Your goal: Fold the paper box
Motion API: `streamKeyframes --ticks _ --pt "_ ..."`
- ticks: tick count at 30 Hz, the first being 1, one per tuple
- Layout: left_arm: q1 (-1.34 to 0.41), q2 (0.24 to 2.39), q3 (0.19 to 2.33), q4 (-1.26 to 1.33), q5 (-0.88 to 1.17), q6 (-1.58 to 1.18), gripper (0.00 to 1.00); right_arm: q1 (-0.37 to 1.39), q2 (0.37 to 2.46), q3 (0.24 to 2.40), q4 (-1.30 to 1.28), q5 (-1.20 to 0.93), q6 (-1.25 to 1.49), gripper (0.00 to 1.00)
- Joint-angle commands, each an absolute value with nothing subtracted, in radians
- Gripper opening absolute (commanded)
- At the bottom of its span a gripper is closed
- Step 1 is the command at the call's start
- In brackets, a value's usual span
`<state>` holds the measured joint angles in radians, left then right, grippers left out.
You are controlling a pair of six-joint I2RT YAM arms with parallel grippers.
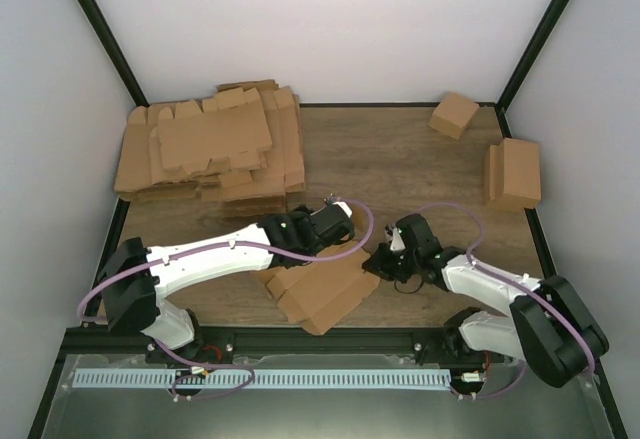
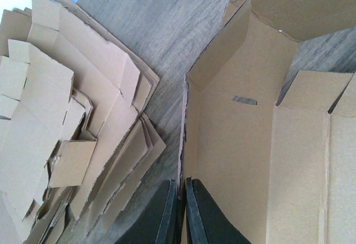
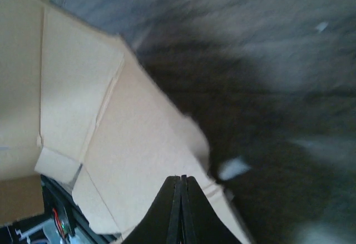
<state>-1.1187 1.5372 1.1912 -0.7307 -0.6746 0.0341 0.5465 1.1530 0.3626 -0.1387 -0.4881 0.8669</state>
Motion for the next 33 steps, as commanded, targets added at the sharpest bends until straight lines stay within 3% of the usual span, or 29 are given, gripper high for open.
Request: streamKeyframes --ticks 1,19,22,27,32,33 --pt "-1.116 1.545 1.218 -0.742 -0.670 0.017 0.07 0.478 1.196 0.395 -0.063 -0.488 0.875 0.01" --pt "-1.115 1.532 1.194 -0.694 -0.573 -0.032 0.11 0.446 1.361 0.449 -0.001 -0.539 0.824 0.01" --pt "-1.090 1.485 1.193 -0.668 -0.507 -0.066 0.21 0.444 1.343 0.460 -0.032 -0.505 0.787 0.01" --pt "-0.903 1.333 1.128 -0.599 -0.233 -0.176 0.49 0.445 1.235 0.479 -0.076 -0.499 0.717 0.01" --pt "-0.656 1.268 1.077 -0.658 -0.089 -0.356 0.90 0.446 1.186 0.505 -0.103 -0.577 0.679 0.01" --pt "-0.617 1.276 1.077 -0.683 -0.057 -0.370 0.95 0.447 1.194 0.507 -0.097 -0.605 0.676 0.01"
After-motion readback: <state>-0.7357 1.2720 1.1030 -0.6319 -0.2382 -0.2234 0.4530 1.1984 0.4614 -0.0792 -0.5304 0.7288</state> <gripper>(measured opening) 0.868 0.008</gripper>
